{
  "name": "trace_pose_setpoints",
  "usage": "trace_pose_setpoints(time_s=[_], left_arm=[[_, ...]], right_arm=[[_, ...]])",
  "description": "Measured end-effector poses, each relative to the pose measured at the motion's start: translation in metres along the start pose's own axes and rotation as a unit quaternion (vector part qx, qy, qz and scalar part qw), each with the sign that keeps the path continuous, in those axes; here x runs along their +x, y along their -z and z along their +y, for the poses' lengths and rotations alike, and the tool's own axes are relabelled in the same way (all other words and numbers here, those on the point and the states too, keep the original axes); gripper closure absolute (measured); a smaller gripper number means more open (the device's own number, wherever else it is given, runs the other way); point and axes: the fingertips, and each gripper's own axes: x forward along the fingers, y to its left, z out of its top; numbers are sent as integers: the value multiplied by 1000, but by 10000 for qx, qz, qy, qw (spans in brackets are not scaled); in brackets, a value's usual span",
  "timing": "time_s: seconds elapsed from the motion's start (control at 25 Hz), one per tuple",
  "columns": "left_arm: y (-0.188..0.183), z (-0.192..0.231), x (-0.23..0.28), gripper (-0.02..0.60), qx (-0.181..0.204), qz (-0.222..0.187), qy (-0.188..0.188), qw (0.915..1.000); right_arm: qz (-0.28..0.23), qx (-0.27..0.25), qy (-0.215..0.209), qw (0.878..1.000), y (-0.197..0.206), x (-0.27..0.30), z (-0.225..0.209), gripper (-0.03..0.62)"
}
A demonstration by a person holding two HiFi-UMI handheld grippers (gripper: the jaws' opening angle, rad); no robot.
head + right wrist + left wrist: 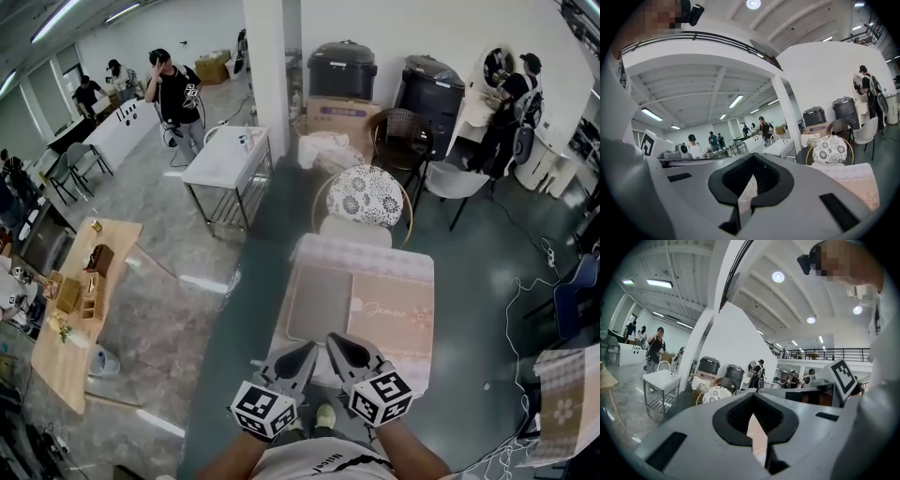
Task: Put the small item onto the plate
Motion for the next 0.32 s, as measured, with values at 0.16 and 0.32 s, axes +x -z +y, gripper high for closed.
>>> trace_pose_setpoints(time_s=[0.16, 0.32], left_arm=[[1, 2, 1, 575, -12, 7, -51, 10000], [1, 5, 1, 575, -3, 15, -84, 10000]], right_arm=[[14, -2, -23, 10000, 1, 1, -2, 580], [38, -22, -47, 10000, 2, 3, -2, 580]])
